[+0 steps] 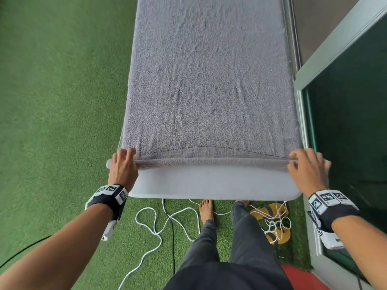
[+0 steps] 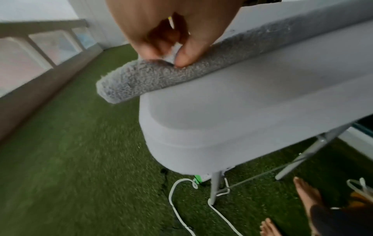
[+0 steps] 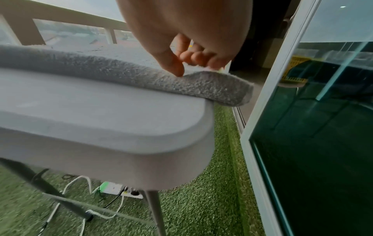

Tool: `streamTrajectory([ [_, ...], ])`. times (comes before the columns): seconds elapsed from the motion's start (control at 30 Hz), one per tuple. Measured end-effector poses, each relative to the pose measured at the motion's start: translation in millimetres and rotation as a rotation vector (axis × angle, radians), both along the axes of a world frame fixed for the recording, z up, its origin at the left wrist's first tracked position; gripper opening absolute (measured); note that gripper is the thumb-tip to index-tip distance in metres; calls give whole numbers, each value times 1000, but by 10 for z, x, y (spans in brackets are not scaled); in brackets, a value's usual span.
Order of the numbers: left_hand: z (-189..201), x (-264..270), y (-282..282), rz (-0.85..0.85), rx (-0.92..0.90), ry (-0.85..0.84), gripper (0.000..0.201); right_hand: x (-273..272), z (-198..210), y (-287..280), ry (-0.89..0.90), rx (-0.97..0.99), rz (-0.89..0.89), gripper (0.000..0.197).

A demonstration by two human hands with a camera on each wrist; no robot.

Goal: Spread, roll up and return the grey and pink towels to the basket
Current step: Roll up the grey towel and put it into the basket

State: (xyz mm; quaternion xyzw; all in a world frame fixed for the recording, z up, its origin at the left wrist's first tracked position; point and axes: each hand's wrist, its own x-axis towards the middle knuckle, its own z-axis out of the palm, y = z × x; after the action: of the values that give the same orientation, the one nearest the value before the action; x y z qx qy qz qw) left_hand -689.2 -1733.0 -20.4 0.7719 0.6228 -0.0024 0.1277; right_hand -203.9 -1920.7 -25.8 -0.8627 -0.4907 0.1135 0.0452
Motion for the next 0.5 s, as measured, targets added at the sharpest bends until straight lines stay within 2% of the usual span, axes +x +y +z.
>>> streamTrajectory([
  [0.03, -5, 15, 10, -11, 30, 5, 29, -12, 12, 8, -10, 25, -5, 10],
  [0.1, -39, 53, -18, -70, 30, -82, 23, -87, 10, 1, 82, 50, 21, 13],
  [0.17, -100, 69, -64, -96, -13, -163, 30, -164, -42, -44, 165, 19, 74, 19],
  [0.27, -194, 33, -120, -93, -7, -118, 43, -212, -93, -119, 78, -41, 108, 25],
  [0.4, -208, -43, -81, -88, 80, -109, 28, -171, -64, -97, 61, -26, 72, 29],
  [0.5, -146, -47, 11, -134, 76, -126, 29, -116, -29, -42, 105, 38, 71, 28],
])
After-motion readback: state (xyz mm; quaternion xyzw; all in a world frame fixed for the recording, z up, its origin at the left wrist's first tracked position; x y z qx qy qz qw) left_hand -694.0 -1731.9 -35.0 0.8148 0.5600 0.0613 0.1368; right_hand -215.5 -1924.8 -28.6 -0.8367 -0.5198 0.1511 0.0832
